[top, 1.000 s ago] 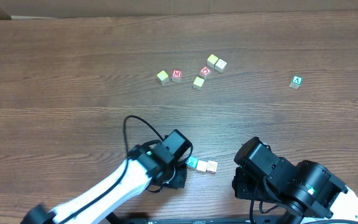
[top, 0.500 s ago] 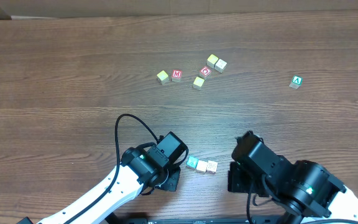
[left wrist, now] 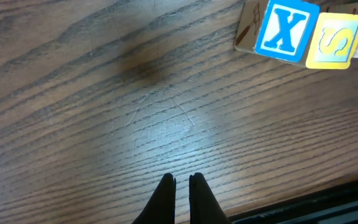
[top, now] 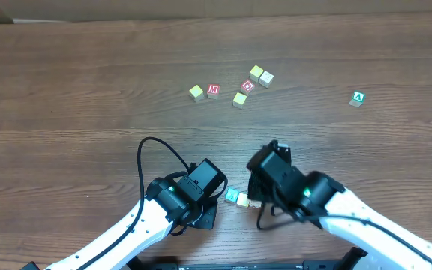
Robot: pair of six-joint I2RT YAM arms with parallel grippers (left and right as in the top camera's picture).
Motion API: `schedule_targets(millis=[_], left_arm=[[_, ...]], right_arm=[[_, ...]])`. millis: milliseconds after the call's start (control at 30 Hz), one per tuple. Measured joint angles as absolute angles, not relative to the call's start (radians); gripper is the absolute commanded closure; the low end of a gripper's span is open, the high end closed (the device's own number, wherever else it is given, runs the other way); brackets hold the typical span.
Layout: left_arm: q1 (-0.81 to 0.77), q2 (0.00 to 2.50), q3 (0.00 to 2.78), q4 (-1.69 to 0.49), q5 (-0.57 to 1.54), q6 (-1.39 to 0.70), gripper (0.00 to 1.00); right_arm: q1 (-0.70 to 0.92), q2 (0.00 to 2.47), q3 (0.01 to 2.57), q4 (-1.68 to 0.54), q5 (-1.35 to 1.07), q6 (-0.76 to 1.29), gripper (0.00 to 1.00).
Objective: Flip 3 blocks
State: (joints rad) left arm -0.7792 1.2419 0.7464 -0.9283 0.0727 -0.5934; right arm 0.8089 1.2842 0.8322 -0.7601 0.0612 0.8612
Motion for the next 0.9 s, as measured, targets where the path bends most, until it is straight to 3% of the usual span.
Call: schedule_targets(millis=[233, 900], left_arm=[[-0.779, 1.242, 0.746, -0.928, 0.073, -0.607, 0.96], [-0.779, 1.242, 0.746, -0.928, 0.07, -0.612, 0.96]], right_arm=[[0.696, 1.427, 0.831, -0.707, 0.078, 0.838, 0.96], [0.69, 1.581, 0.829, -0.653, 0.011, 0.751, 0.96]])
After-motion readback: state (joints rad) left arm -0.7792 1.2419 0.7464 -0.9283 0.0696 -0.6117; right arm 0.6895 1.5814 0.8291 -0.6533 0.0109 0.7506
